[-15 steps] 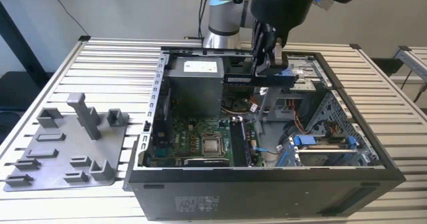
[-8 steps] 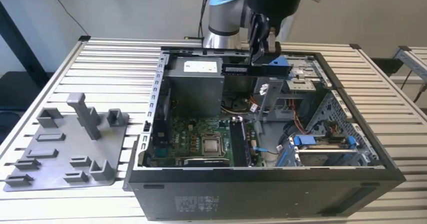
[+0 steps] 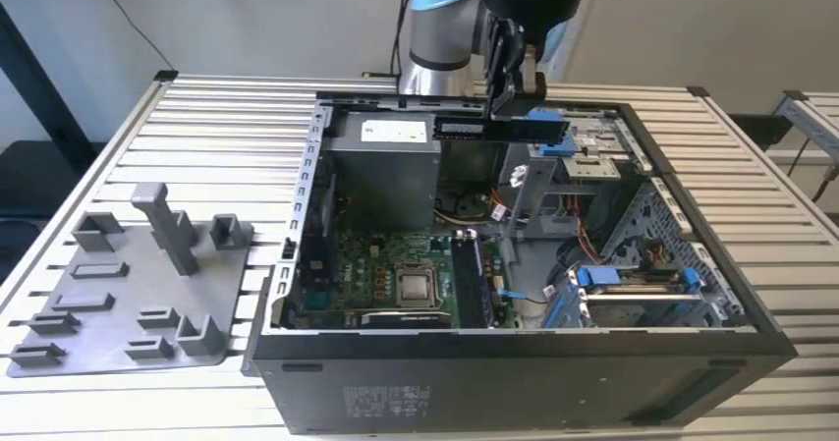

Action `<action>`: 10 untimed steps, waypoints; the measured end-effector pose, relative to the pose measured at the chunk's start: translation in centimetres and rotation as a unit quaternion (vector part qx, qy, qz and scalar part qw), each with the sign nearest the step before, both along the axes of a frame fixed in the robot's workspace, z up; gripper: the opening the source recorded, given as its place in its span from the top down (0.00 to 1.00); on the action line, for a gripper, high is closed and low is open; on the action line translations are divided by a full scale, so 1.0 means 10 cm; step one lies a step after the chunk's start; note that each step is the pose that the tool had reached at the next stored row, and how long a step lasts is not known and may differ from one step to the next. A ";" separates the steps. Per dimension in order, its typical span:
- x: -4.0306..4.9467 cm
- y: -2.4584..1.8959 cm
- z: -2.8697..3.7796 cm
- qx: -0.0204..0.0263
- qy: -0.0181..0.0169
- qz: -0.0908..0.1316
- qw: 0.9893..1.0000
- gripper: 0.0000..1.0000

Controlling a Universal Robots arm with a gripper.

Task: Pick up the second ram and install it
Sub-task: 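Pick up the second ram and move it above second insertion slot, then insert the second ram into the second slot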

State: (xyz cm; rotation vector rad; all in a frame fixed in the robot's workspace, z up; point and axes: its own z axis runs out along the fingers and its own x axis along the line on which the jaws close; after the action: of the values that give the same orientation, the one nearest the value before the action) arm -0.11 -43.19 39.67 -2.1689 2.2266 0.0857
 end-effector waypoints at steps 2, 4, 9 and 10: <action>-0.001 -0.010 -0.001 0.000 0.000 0.000 1.000 0.86; -0.001 -0.010 -0.001 0.000 0.000 0.000 1.000 0.86; 0.000 -0.013 0.000 0.000 0.000 0.000 1.000 0.86; 0.000 -0.013 0.000 0.000 0.000 0.000 1.000 0.86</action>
State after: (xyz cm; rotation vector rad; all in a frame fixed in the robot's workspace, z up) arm -0.11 -43.32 39.67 -2.1685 2.2268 0.0857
